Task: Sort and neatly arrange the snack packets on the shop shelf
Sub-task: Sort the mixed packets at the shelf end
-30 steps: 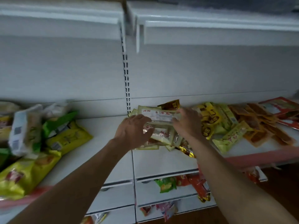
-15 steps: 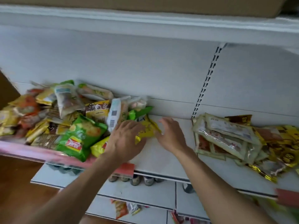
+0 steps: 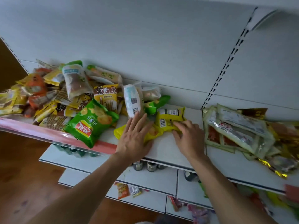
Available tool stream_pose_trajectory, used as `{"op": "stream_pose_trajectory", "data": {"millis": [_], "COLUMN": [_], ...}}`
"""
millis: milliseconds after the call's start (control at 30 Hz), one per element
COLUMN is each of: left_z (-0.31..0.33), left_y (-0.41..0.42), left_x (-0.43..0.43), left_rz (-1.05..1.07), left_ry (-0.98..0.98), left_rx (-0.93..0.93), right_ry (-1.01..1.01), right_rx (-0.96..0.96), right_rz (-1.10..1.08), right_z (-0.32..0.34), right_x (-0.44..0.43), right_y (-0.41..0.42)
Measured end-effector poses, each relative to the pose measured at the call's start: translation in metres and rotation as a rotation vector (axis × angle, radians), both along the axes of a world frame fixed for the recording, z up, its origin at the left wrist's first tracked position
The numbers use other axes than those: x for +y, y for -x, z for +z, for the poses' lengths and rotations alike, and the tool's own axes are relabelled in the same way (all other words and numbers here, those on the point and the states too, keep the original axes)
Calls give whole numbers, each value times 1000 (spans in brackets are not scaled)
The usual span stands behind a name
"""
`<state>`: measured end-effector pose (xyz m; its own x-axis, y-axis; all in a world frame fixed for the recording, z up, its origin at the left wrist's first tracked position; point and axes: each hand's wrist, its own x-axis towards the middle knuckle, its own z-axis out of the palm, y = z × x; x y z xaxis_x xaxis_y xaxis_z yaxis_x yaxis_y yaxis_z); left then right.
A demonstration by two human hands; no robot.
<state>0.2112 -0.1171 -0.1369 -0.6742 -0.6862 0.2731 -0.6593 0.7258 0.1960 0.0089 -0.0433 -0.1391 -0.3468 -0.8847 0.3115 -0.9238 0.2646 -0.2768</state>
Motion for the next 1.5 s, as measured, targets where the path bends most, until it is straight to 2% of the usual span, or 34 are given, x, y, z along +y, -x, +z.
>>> {"op": "stream_pose_trajectory", "data": {"millis": [167,267,500,600,700,833,933,1067,1233,1367,1500], "left_z": [0,0,3,4,5,10,17,24,9,1,-1], "left_y": [37,55,75,78,84,102,104,97,110,130,146], "left_x": [10,18,26,26,30,31,21,6,12,8,5], "left_rz": [-40,-48,73,123,188,286,214,80,1,24,74], "left_ry": [-18,-1,-67,-35,-40,-305,-429,-304,-101,-149,-243], "left_rx": [-44,-15,55,99,61,21,-2,-62,-73,0,26], "right_ry": [-28,-15,26,21,33,-20,-82,-170,-172,-243,-223], "right_rx": [-37,-30,-90,-38,-12,12,29,83,-37,-90,-140], "right_rz": [-79,-53,-1,21,11,-25,-12,29,-9,-39,-50], "right_z": [6,2,-10,-10,-13,-9,3,7,13,19,24], "right_x": [12,26,42,40,42,43,28,9,-24,-46,-53], "right_y": [27,33,36,39,41,38,44,48,59,70,76]}}
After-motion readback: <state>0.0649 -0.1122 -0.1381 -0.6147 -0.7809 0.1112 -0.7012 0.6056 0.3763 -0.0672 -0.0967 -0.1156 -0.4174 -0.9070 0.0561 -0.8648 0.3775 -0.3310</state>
